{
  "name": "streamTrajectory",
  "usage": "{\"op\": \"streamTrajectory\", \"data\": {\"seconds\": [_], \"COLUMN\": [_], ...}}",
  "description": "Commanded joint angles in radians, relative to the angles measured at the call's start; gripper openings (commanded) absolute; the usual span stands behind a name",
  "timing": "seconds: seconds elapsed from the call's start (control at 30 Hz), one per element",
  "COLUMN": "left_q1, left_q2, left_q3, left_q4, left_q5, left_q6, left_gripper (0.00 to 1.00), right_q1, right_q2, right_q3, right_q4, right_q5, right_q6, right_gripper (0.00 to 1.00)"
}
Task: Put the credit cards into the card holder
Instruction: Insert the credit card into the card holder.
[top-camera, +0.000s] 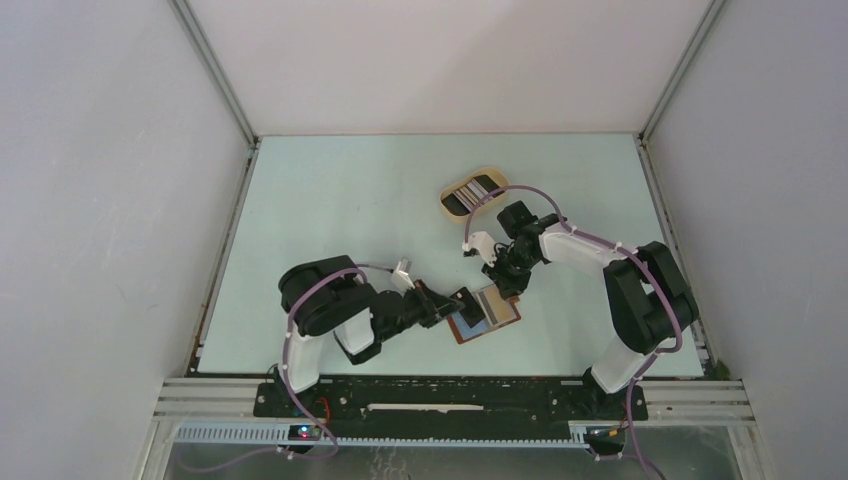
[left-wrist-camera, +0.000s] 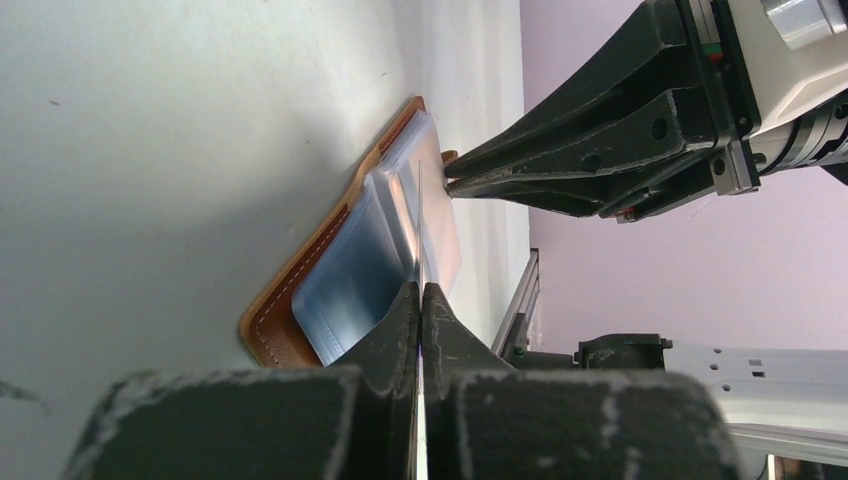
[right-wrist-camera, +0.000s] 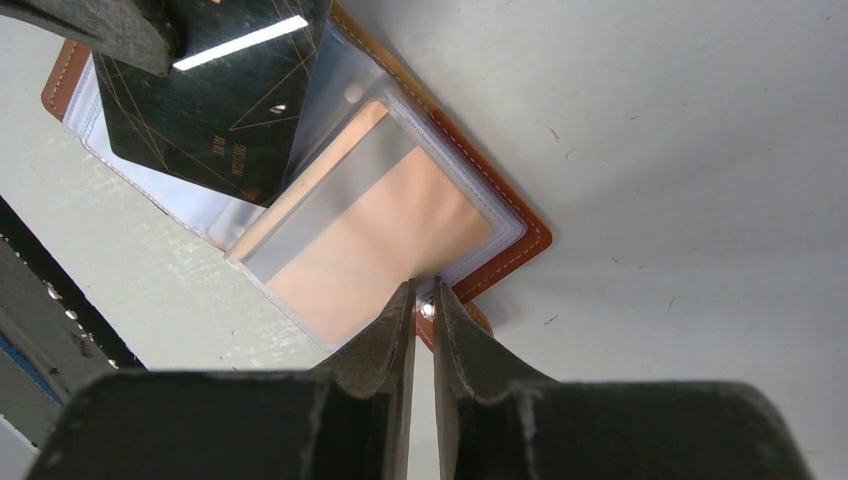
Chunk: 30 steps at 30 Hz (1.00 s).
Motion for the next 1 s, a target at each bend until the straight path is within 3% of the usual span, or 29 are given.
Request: {"op": "streamTrajectory", "data": {"seconds": [0.0, 0.37, 0.97], "left_q1": [-0.015, -0.027, -0.041], "left_q2": [0.011, -0.08, 0.029], "left_q3": [0.038, -0.031, 0.02], "left_q4": [0.033, 0.034, 0.034], "left_q5": [-0.019, -0.06, -0.113], "left_q6": [-0.025, -0.023, -0.054], "left_gripper": [0.0, 0.0, 0.0], "right_q1": [0.009, 0.016, 0.024], "right_q2": [0.011, 0.011, 0.013], "right_q3": [0.02, 0.021, 0.02], "right_q4": [-0.028, -0.026, -0.026], "right_q5": [0.008, 0.011, 0.014], "right_q6": [0.01, 0.01, 0.011], "right_gripper": [0.18, 0.19, 0.2]}}
